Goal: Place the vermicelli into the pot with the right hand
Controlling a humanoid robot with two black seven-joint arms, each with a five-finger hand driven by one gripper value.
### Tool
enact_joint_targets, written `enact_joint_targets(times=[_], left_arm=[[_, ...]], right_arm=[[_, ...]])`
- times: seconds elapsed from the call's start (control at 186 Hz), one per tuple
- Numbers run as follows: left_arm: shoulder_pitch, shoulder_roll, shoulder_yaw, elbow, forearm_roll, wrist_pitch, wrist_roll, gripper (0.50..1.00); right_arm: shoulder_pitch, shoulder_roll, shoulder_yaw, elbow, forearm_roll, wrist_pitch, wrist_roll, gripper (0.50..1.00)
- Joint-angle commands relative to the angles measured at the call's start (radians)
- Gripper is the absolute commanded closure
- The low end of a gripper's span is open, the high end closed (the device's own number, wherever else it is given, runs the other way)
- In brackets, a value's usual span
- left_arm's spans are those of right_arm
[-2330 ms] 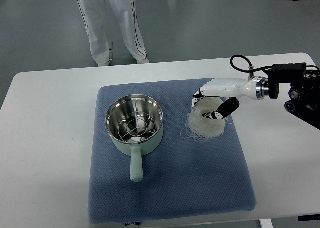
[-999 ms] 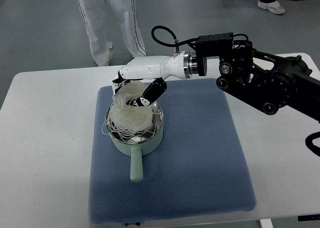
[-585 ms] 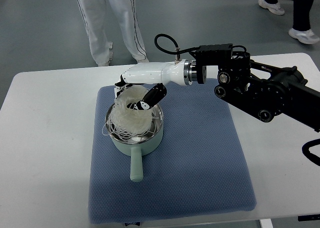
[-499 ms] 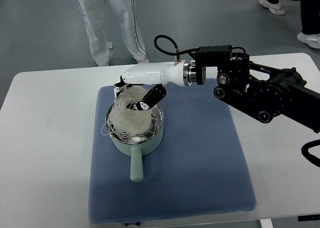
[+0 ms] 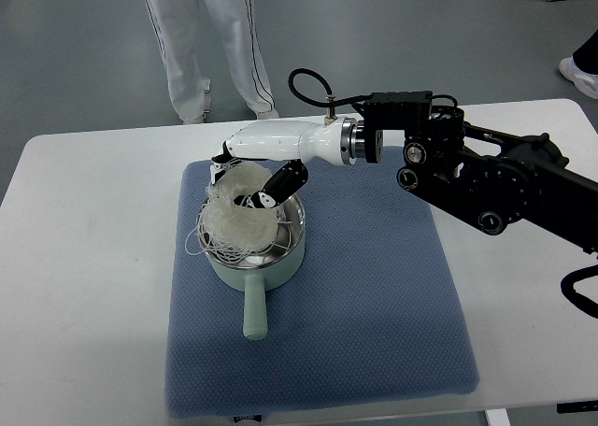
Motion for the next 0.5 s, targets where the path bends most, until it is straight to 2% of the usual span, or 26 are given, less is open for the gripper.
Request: enact_joint_targets(times=[0.0,0.091,0.494], left_arm=[[0.0,0.0,0.0,0.0,0.0,0.0,0.0,0.5],[0.0,0.0,0.0,0.0,0.0,0.0,0.0,0.5],[0.0,0.0,0.0,0.0,0.0,0.0,0.0,0.5]], right_arm=[[0.0,0.0,0.003,0.0,0.001,-0.016,0.001,0.638],[-0.002,-0.001,0.003,0.0,0.002,-0.023,0.001,0.607],[-0.006,-0.015,0.014,0.0,0.002,-0.025,0.001,0.607]])
